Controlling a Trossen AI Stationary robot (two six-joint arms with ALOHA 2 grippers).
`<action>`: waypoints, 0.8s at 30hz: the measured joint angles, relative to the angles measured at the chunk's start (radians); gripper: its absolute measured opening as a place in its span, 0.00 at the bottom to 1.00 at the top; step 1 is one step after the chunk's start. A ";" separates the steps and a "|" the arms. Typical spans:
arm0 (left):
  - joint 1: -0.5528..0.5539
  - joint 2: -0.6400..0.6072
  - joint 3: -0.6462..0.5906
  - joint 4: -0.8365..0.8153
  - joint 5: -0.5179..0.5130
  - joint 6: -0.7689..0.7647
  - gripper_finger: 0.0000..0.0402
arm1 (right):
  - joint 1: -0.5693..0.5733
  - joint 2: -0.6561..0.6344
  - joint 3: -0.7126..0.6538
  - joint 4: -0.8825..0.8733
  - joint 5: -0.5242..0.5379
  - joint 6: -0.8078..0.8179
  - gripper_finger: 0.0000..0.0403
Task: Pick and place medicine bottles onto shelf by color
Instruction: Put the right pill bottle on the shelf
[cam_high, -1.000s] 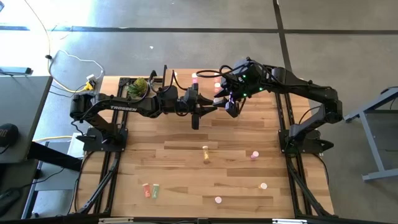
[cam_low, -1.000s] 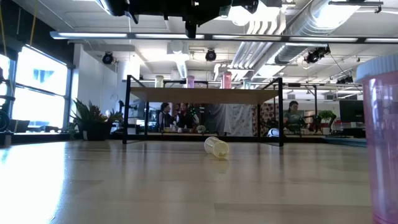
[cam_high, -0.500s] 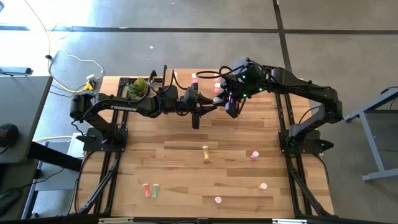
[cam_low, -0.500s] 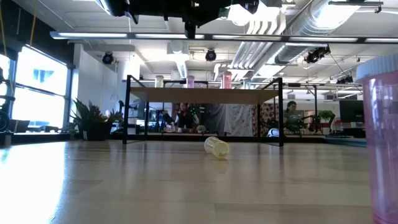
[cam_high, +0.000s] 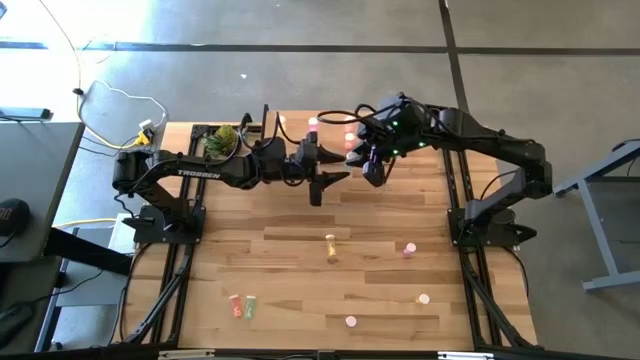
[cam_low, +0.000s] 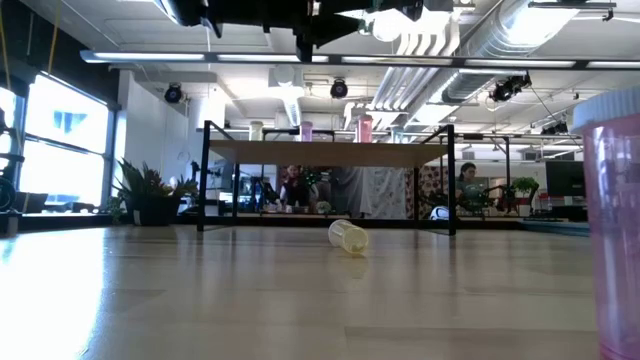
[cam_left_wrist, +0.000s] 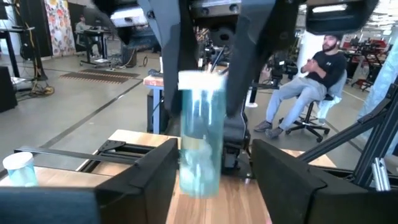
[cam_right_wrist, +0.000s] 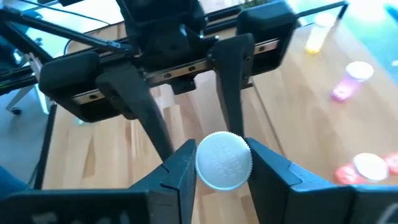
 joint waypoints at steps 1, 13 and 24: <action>0.001 -0.005 0.000 -0.006 0.000 0.000 0.51 | -0.001 -0.009 0.000 0.001 0.011 0.000 0.27; 0.066 -0.063 0.001 -0.050 -0.003 0.001 0.54 | -0.003 -0.183 0.000 -0.041 0.398 -0.070 0.27; 0.110 -0.064 0.001 -0.099 -0.003 0.003 0.54 | -0.115 -0.302 -0.252 0.032 0.467 -0.002 0.27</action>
